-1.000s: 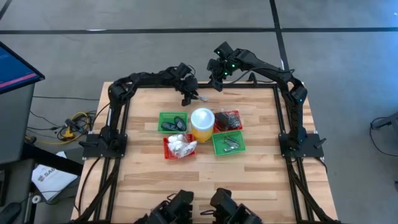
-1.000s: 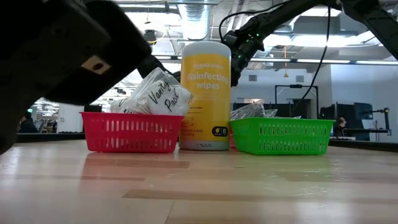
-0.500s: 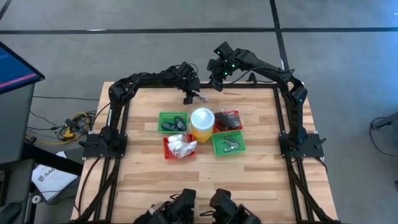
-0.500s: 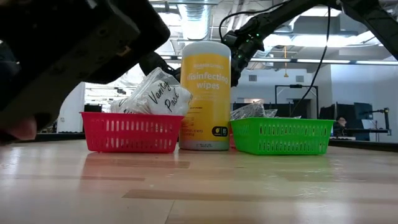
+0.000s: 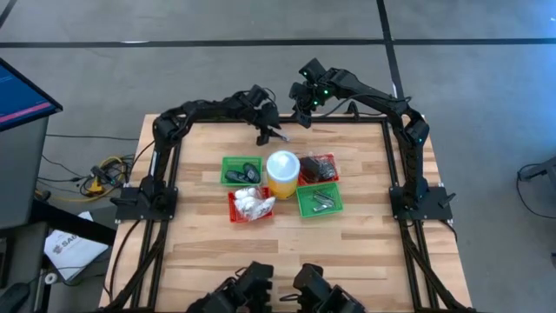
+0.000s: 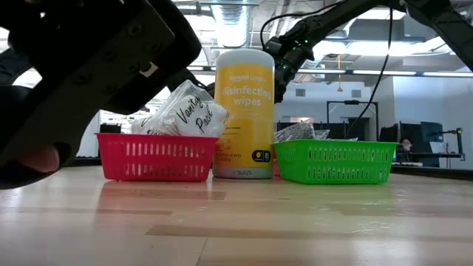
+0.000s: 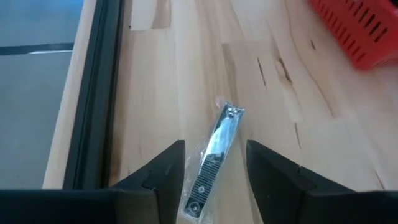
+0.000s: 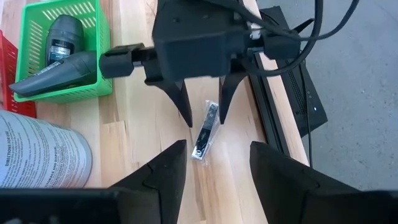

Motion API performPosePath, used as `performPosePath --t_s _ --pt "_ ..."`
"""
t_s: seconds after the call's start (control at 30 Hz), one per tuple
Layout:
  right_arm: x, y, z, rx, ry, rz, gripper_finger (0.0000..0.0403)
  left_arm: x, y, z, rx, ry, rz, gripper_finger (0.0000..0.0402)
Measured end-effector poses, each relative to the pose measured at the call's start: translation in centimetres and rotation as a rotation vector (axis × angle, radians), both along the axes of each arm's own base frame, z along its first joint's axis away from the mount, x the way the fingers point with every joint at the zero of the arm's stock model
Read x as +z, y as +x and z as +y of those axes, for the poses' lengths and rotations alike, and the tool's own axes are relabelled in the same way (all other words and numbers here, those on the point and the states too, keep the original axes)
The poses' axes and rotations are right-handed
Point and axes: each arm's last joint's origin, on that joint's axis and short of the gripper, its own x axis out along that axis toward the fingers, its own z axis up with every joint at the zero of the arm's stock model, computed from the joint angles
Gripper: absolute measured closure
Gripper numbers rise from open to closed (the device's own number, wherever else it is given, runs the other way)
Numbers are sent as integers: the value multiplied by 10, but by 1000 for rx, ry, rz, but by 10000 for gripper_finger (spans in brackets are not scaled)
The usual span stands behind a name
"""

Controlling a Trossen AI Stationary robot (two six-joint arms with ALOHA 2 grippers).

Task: Pick & Place Travel size toiletries
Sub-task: Put the silver nail cutter into the right green bin

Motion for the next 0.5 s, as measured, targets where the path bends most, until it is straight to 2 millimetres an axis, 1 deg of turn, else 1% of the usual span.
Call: performPosePath --t_s 0.17,0.33,0.37,0.4,0.43,0.5 --pt "0 0 0 5 1 5 237 5 -7 7 -9 -58 -58 234" --pt "0 -1 0 6 0 6 237 14 -16 17 -2 -264 -187 234" --pt "0 -1 0 6 1 6 238 14 -17 18 1 -281 -192 234" --pt "0 -1 0 6 0 6 238 14 -18 19 45 -294 -176 234" --pt "0 -1 0 6 0 6 239 13 -18 20 97 -304 -151 234" --pt "0 -1 0 8 -1 6 239 8 -21 19 133 -313 -99 234"
